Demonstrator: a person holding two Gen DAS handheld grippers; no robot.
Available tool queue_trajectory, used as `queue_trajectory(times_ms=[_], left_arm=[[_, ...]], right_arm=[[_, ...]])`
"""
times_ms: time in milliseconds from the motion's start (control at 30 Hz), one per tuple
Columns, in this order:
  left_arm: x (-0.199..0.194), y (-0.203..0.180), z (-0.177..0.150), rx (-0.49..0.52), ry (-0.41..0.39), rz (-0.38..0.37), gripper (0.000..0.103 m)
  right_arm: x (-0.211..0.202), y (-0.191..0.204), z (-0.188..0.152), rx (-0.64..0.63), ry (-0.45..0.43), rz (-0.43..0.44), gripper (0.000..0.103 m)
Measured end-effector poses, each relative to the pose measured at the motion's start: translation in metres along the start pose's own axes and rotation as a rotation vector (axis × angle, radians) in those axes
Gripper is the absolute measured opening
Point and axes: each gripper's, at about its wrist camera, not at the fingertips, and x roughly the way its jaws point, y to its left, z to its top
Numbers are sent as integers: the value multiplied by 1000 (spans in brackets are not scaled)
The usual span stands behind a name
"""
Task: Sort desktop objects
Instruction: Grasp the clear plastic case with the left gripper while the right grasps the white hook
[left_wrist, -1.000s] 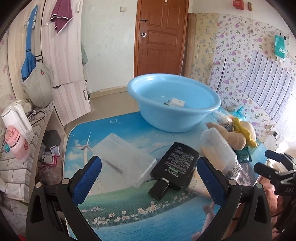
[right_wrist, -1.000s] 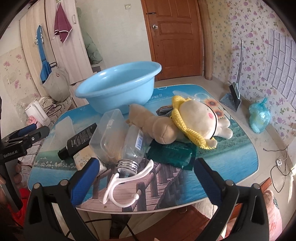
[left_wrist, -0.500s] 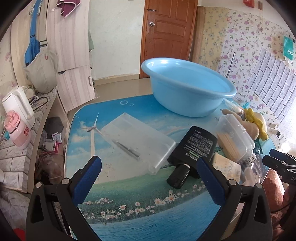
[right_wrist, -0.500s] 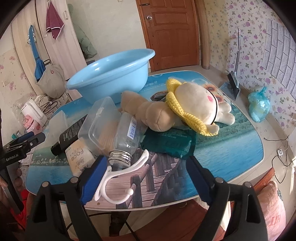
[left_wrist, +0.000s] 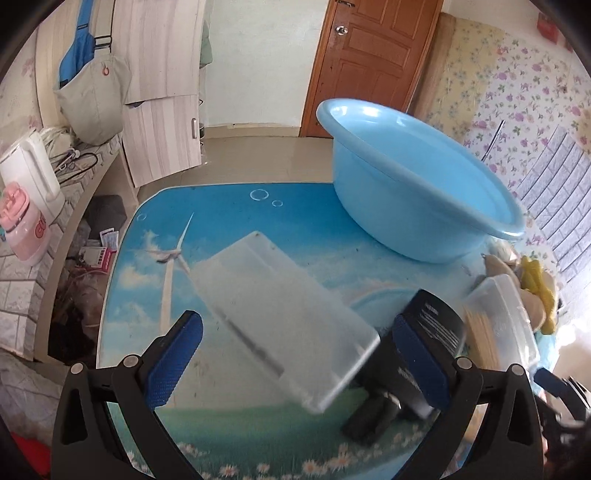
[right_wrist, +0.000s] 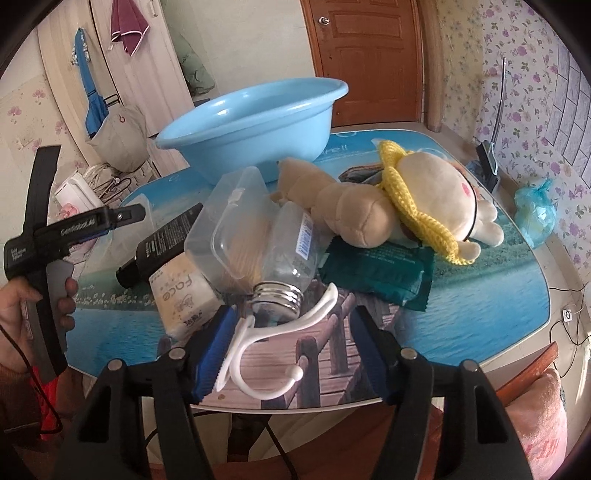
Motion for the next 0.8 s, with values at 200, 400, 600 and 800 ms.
queue_trajectory(times_ms=[200,400,600,800], left_arm=[[26,-8,11,22,42,85,103],[42,-6,6,37,79,115,103],[27,-5,2,59,41,79,82],[10,0,-11,82,39,46,67]], right_arm=[[3,6,-2,-2,28,-35,65],[-1,17,-7,-17,31,-24,65],[4,16,-14,-11,67,-39,65],[2,17,-15,-37,69,-48,64]])
